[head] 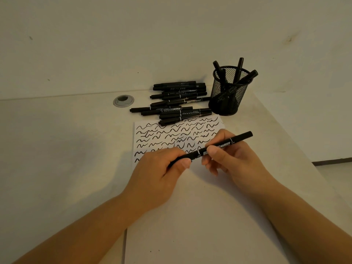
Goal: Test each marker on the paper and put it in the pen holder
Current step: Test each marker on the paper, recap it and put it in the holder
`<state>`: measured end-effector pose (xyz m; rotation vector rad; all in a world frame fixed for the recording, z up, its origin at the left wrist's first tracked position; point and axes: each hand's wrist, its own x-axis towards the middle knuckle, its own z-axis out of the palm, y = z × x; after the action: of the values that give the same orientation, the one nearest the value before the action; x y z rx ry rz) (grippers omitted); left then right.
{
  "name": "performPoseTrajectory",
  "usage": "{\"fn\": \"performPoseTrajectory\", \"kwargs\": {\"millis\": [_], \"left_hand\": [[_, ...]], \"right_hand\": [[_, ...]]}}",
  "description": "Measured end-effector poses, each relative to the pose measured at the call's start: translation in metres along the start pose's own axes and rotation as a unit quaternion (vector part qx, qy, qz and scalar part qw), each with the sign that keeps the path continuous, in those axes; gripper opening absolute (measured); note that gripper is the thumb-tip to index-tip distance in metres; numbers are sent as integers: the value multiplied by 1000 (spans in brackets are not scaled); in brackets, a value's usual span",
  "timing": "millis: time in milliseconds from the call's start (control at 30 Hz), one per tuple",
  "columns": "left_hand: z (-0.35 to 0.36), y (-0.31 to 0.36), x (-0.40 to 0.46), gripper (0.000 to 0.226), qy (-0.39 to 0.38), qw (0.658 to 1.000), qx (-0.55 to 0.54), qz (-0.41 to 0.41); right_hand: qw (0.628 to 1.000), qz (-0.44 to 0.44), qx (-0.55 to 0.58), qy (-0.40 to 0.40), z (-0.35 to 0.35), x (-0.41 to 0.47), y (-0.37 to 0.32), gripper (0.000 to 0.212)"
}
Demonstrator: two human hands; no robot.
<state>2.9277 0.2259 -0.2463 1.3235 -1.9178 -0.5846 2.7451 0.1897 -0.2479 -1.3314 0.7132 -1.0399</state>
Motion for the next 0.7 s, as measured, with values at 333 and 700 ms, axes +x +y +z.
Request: {"fn": "performPoseTrajectory", "kwargs": {"millis": [333,700], "left_hand": [[3,3,0,25,-28,995,-82,-44],[-7,4,4,28,57,995,-7,-81]], "right_hand": [[999,-9,-39,-23,-1,1,-9,7],[851,-216,-449,165,1,-1,-13,33]]}}
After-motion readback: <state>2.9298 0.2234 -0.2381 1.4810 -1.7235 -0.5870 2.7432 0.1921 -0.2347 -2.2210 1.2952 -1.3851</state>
